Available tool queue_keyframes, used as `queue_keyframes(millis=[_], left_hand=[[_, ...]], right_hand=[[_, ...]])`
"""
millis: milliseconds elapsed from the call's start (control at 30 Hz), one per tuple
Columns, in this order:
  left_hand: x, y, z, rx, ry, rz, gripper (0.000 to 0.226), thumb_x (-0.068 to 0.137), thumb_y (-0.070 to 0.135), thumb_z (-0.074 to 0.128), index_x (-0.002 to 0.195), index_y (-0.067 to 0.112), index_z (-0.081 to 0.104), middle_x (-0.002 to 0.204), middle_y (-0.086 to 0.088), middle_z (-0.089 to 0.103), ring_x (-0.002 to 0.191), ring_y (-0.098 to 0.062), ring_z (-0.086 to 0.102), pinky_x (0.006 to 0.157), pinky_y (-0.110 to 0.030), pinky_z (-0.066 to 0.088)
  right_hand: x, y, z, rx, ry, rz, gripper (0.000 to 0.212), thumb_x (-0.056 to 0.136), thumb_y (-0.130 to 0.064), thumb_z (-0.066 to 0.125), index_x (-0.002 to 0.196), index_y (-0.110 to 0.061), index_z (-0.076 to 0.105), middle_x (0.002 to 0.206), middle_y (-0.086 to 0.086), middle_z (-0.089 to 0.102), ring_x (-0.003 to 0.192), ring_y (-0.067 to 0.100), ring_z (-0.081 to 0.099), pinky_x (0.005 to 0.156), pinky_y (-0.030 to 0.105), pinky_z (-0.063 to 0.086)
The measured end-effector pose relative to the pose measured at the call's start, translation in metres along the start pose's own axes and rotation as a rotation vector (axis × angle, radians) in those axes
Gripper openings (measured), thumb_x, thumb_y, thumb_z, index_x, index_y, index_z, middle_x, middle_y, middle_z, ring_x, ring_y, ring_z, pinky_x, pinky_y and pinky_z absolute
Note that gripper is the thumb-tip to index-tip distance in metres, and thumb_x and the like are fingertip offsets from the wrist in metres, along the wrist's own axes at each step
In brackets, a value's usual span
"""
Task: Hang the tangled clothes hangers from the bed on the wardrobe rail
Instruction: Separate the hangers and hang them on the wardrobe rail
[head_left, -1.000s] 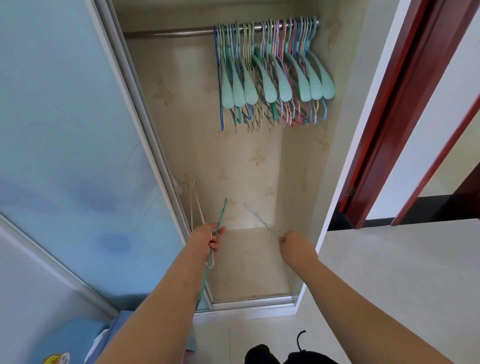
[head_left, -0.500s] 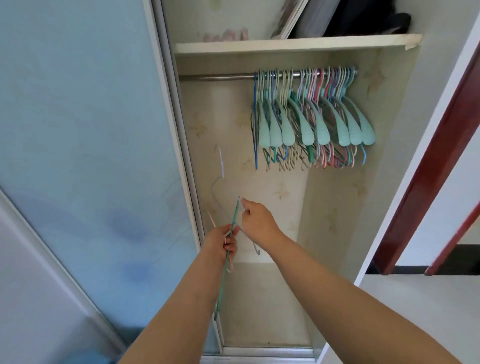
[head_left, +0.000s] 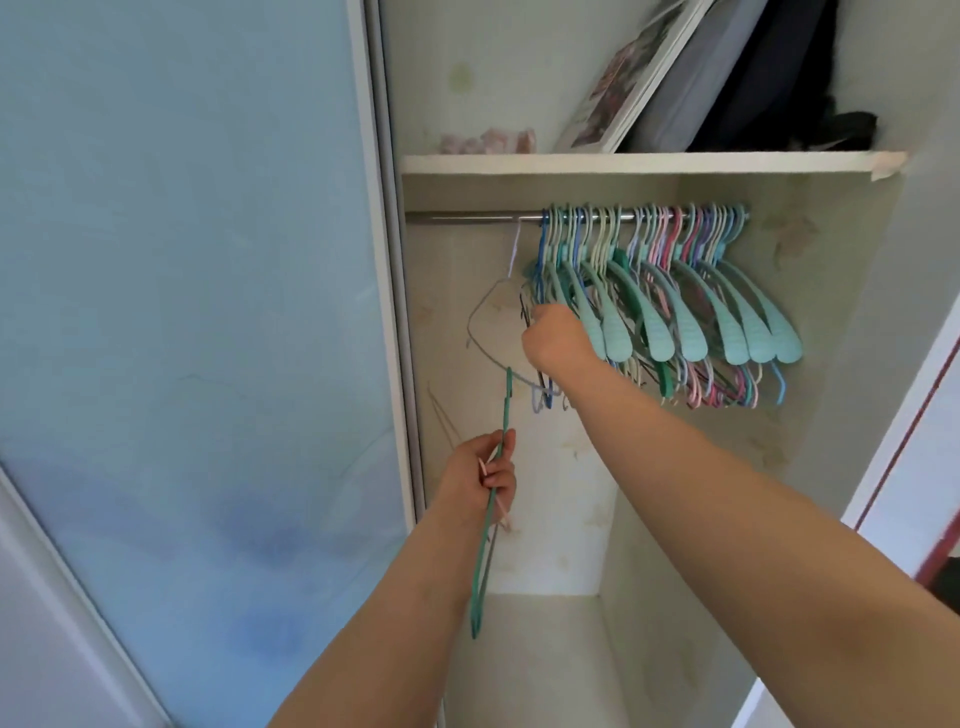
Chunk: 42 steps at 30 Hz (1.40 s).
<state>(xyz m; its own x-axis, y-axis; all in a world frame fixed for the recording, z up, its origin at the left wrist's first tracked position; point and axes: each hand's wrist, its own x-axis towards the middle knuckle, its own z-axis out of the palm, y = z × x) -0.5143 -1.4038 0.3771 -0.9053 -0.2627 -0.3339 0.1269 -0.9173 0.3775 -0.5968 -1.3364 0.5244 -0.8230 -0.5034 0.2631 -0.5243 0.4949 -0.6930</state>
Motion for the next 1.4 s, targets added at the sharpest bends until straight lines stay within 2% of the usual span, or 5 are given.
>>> queue_keyframes(millis=[200,333,667,1100,1400], left_hand=[[0.015,0.028,0.019,-0.042,-0.06,0.1,0.015,0.1,0.014,0.042,0.088,0.015,0.051,0.066,0.003,0.062,0.026,-0.003,0.029,0.023,-0.015,0.022],[0.023,0.04,0.021,-0.042,-0.024,0.171,0.016,0.1,0.017,0.044,0.085,0.015,0.05,0.056,0.005,0.059,0.026,-0.003,0.028,0.023,-0.015,0.021],[0.028,0.043,0.017,-0.129,0.051,0.141,0.021,0.097,0.013,0.041,0.077,0.011,0.045,0.045,0.004,0.056,0.023,-0.004,0.028,0.024,-0.013,0.021],[0.015,0.034,0.013,-0.035,0.017,0.146,0.012,0.101,0.01,0.039,0.094,0.012,0.048,0.095,0.003,0.069,0.028,-0.003,0.032,0.027,-0.013,0.025],[0.002,-0.001,-0.004,-0.07,-0.02,0.16,0.013,0.098,0.02,0.049,0.089,0.015,0.056,0.061,0.007,0.066,0.027,-0.002,0.031,0.025,-0.012,0.024]], right_hand=[[0.015,0.001,-0.014,-0.197,-0.106,0.07,0.041,0.094,0.003,0.034,0.131,0.0,0.052,0.128,0.019,0.057,0.113,0.033,0.055,0.068,0.027,0.044],[0.006,0.023,-0.011,-0.182,-0.115,0.047,0.041,0.091,0.003,0.038,0.128,0.002,0.056,0.128,0.02,0.058,0.114,0.034,0.056,0.094,0.038,0.048],[0.02,0.007,-0.014,-0.175,0.125,-0.126,0.041,0.088,0.006,0.039,0.124,0.001,0.057,0.113,0.023,0.061,0.106,0.037,0.057,0.077,0.033,0.047],[0.056,0.021,-0.005,-0.329,0.117,0.05,0.038,0.09,0.004,0.044,0.127,0.002,0.052,0.123,0.023,0.058,0.115,0.036,0.054,0.088,0.038,0.048],[-0.073,0.088,0.023,-0.222,0.489,-0.449,0.033,0.089,-0.014,0.056,0.122,-0.012,0.054,0.114,0.007,0.052,0.097,0.021,0.054,0.081,0.039,0.05]])
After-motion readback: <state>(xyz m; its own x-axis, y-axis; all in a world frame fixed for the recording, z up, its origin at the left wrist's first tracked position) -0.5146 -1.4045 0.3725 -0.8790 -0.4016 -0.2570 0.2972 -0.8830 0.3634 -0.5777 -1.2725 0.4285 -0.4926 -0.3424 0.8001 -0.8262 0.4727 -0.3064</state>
